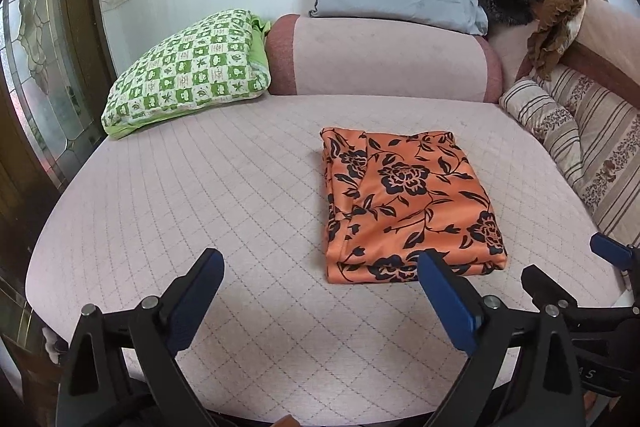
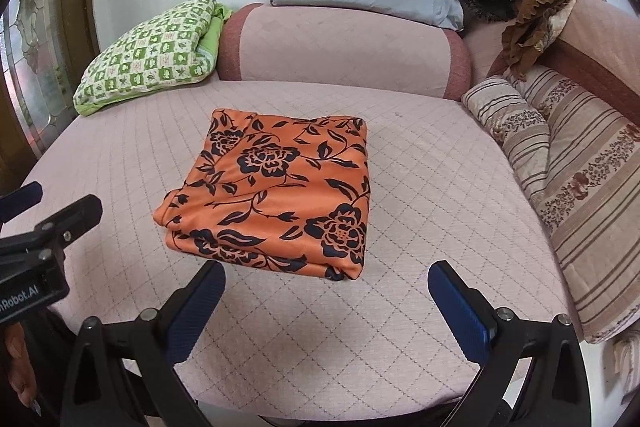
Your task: Fold small clothes
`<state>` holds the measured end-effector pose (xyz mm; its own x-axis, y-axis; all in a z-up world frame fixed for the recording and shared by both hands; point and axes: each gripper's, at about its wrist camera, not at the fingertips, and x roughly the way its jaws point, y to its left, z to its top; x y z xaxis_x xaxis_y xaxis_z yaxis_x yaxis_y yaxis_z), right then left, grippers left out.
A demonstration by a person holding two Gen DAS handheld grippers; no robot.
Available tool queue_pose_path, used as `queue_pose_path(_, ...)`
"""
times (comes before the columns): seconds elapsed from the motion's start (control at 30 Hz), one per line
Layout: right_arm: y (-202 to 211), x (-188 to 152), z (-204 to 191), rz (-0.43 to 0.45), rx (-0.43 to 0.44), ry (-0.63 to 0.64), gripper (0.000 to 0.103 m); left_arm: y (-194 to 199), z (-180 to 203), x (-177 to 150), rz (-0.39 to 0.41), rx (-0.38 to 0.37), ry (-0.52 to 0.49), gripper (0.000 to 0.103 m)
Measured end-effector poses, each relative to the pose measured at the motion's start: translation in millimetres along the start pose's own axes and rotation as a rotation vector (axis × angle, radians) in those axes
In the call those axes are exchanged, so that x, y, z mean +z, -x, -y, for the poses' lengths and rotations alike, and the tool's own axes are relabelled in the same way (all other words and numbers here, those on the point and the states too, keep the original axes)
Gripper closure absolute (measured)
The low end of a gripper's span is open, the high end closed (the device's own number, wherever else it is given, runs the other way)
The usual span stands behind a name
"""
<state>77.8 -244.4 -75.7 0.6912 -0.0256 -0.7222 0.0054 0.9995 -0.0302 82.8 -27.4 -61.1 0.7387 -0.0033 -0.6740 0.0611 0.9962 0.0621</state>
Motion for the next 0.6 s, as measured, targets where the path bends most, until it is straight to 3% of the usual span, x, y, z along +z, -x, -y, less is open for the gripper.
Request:
queue_pose_path(0.17,1.6,0.7,-0.1,0.008,-0.016,0.012,0.001,3.2,-0.1,1.0,0.022,0.033,-0.001,0.006)
queue_pose_path(0.6,4.8,7.1,-2.1,0.027,-0.013,0.022,0.001,-2.4,-1.2,3.1,0.005,0.025,0.012,0.006)
